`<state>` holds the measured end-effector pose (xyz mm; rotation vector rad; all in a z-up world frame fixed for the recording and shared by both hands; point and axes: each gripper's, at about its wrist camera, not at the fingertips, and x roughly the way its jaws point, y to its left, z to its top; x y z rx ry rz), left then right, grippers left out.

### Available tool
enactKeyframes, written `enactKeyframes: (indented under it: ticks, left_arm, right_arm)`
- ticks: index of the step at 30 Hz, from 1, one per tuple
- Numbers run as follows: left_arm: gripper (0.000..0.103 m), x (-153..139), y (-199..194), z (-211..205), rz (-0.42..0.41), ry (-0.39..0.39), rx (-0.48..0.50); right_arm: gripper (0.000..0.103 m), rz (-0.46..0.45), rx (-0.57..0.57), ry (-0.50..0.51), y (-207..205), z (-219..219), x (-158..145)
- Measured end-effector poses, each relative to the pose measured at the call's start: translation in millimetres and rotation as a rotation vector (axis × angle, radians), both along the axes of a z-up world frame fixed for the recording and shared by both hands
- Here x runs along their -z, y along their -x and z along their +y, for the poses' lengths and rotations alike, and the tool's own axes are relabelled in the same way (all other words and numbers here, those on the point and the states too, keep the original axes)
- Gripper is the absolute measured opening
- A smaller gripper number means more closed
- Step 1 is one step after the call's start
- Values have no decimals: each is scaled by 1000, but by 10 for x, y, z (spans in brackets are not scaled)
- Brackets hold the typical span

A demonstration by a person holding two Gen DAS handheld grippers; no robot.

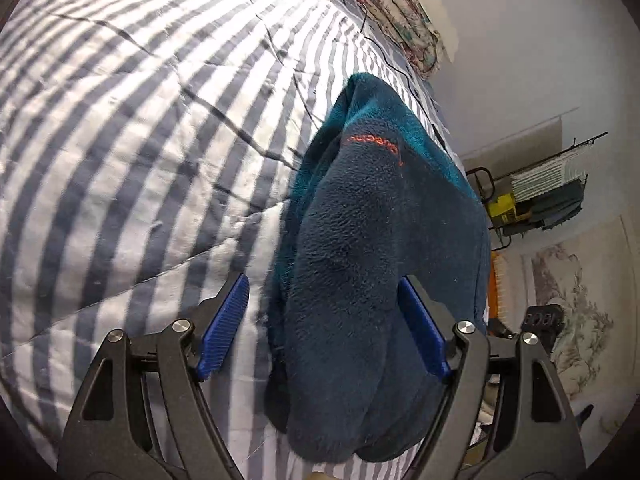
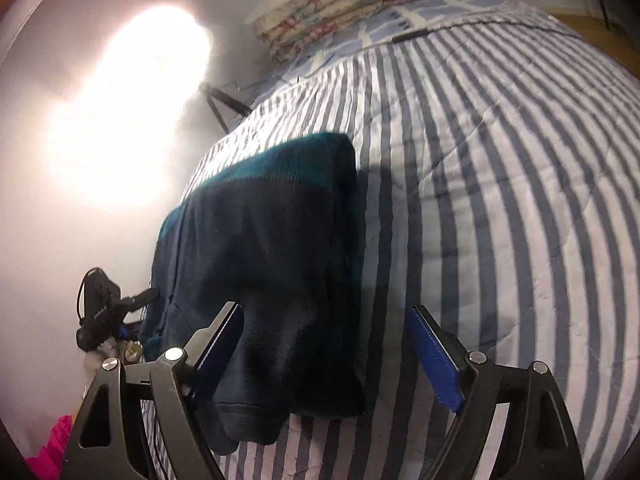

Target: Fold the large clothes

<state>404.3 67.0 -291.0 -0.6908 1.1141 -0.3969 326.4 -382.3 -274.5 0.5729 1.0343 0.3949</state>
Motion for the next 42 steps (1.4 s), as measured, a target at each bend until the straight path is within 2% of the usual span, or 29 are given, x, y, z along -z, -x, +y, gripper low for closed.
enactKeyframes:
  ticks: [2,5,7,10,12,13,18,21,23,26,30,35,42]
  left_arm:
    - [79,24,-147,-62,3,15,-1]
    - [77,37,-170,-150,-2,10,1]
    - [68,6,-215,-266,0,-33,10]
    - [59,-7,-305,-388,3,-62,12]
    - [53,-14,-326,-465,-2,-82,12]
    - [49,-29,-343,-500,-9,-99,17]
    - [35,-217,-348,-707,-65,-212,43]
    - [29,-418,-313,-883,-137,-313,71]
    - [28,-523,-322,-973,-166,-337,75]
    - [27,-621,-299,-1017,-183,-333,73]
    - [26,-744,-252,-1145,-208,-335,93]
    - [26,-867,-158,-1368,-244,-321,138]
    - [26,-1079,-170,-1945,-313,-297,216]
  right_arm:
    - [86,15,-8,-28,-68,26,86]
    - [86,39,-8,-79,-128,58,221]
    - [86,34,-11,-102,-140,78,231]
    - [85,41,-23,-171,-165,118,282]
    - [76,50,-32,-172,-206,217,312]
    - [73,47,-47,-150,-218,288,304]
    - [41,38,-67,-69,-241,457,201]
    - [34,3,-90,37,-303,621,36]
    - [32,-25,-106,119,-310,700,-107]
    - [30,-76,-128,229,-289,786,-315]
    - [29,-127,-137,323,-230,811,-538]
    - [28,-171,-108,362,-42,574,-789]
    - [27,-211,-62,427,217,114,-999]
